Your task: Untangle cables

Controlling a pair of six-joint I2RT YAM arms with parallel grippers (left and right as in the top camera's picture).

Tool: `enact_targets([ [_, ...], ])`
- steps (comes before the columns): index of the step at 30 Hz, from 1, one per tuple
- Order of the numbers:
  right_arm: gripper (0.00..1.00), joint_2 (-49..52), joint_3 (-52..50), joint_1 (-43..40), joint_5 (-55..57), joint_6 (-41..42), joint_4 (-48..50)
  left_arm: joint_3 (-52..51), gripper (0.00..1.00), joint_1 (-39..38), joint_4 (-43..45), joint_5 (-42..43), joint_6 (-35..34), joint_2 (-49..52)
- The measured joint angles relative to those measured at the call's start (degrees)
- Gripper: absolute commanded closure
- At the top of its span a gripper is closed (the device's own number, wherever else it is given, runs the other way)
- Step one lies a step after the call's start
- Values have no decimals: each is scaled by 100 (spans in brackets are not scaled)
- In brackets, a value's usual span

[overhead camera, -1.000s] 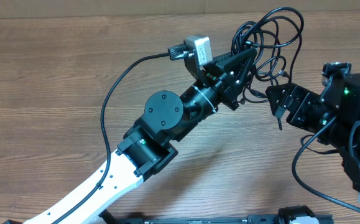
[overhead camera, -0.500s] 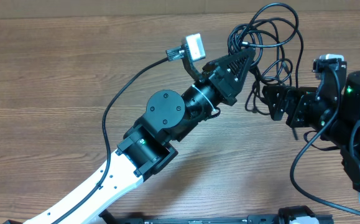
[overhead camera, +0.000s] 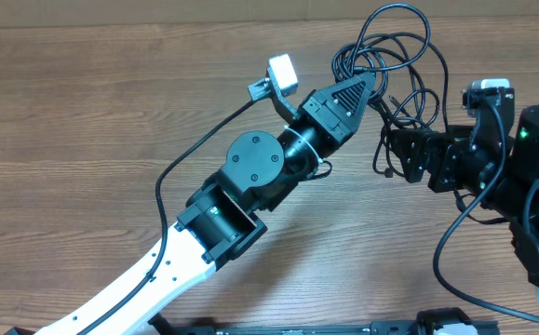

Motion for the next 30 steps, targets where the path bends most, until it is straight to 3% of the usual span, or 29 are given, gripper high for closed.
enact_targets([
  [11, 11, 28, 0, 0, -31, -39, -210, 0, 96, 0, -70, -535, -170, 7],
  [23, 12, 28, 0, 0, -164, -39, -44, 0, 96, -214, -68, -555, -616, 37],
  [30, 12, 28, 0, 4, 501, 317, -42, 0, 96, -214, -68, -551, -702, 55],
])
